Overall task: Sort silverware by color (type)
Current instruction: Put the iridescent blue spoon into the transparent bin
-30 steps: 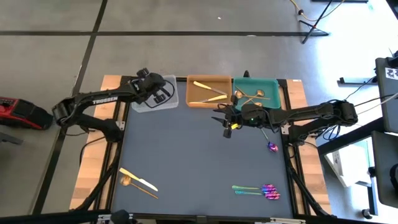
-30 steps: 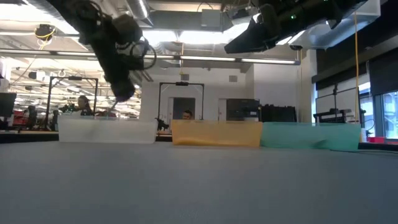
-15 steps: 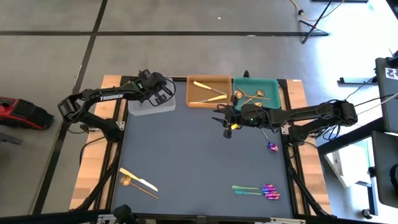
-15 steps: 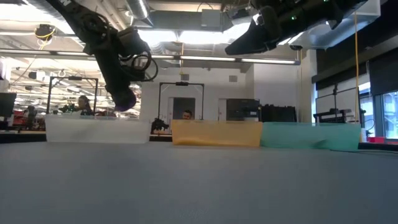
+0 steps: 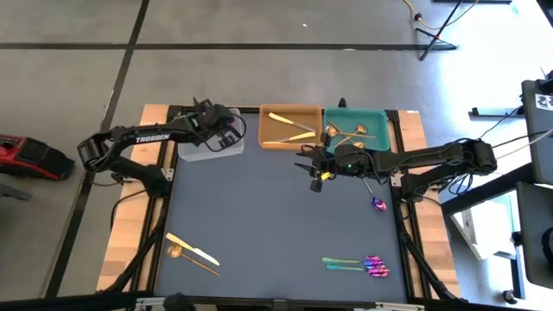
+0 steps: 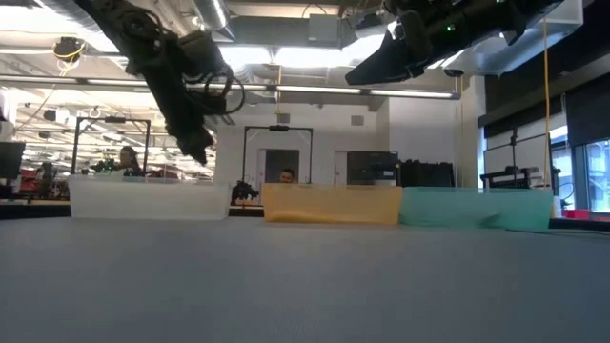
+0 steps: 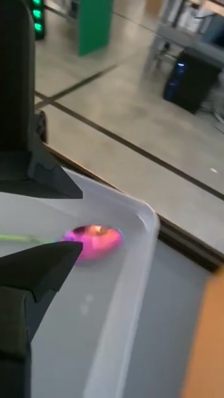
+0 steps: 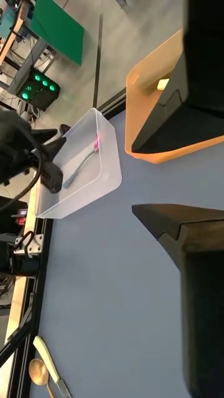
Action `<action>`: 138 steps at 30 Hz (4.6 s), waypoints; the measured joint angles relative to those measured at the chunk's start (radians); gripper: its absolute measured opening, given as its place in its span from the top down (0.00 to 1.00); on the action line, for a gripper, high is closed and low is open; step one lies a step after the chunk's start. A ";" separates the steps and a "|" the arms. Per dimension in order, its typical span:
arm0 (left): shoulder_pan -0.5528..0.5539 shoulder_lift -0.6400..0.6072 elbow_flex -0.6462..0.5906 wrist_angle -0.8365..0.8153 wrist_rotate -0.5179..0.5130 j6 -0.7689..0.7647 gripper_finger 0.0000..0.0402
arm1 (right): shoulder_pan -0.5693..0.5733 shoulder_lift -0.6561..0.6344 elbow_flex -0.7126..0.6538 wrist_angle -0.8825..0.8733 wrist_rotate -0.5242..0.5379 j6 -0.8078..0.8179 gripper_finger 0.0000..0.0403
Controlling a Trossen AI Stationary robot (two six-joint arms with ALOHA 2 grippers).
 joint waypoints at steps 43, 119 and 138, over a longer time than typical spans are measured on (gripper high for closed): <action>-1.089 0.311 0.001 0.350 0.202 -0.600 0.71 | 0.556 -0.004 -0.001 -0.372 -0.054 0.366 0.67; -0.965 0.133 0.034 0.038 -0.186 -0.554 0.71 | 0.088 0.438 0.085 0.066 -0.172 -0.016 0.99; -0.820 0.263 0.034 0.240 0.053 -0.381 0.71 | 0.014 0.530 0.193 -0.112 -0.294 0.067 0.63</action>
